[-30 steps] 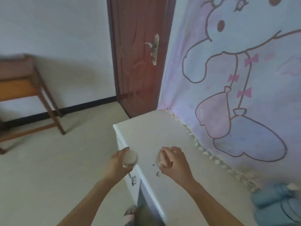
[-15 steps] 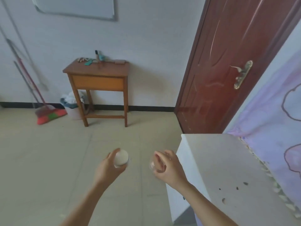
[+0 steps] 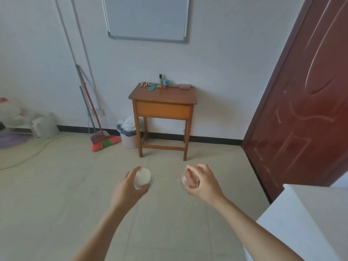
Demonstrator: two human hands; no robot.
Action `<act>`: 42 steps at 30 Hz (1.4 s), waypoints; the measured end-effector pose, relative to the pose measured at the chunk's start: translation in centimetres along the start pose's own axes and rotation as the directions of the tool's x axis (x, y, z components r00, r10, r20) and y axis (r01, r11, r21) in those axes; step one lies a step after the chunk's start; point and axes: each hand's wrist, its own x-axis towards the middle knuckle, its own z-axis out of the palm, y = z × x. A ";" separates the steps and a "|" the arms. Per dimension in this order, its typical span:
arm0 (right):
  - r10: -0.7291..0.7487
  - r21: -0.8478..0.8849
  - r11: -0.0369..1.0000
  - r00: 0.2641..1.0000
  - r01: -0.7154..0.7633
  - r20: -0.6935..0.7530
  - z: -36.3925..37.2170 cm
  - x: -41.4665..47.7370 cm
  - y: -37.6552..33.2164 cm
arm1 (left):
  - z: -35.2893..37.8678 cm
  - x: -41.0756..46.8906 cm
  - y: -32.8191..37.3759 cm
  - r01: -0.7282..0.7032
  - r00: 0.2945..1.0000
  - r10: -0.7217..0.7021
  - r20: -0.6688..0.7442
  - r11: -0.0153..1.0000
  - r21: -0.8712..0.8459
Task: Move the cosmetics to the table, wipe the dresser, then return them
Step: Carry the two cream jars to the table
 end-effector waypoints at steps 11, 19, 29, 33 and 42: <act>-0.101 0.006 0.995 0.995 0.101 -0.017 1.6 12.2 0.0 | -0.9 10.4 -2.2 0.007 1.000 -0.007 -0.030 1.000 0.022; -0.222 0.023 0.975 0.973 0.220 0.066 1.7 26.7 1.8 | 0.2 22.5 -2.1 0.073 0.989 -0.064 -0.131 0.995 0.068; -0.315 0.056 0.949 0.933 0.310 0.172 3.8 40.5 2.1 | 2.5 33.0 -4.6 0.220 0.960 -0.212 -0.184 0.975 0.023; -0.322 0.054 0.947 0.927 0.318 0.190 4.9 45.9 2.4 | 3.0 39.2 -5.5 0.222 0.959 -0.215 -0.183 0.975 0.020; -0.247 0.007 0.969 0.962 0.248 0.117 4.3 60.8 3.9 | 4.9 57.8 -5.9 0.100 0.989 -0.101 -0.105 0.995 -0.017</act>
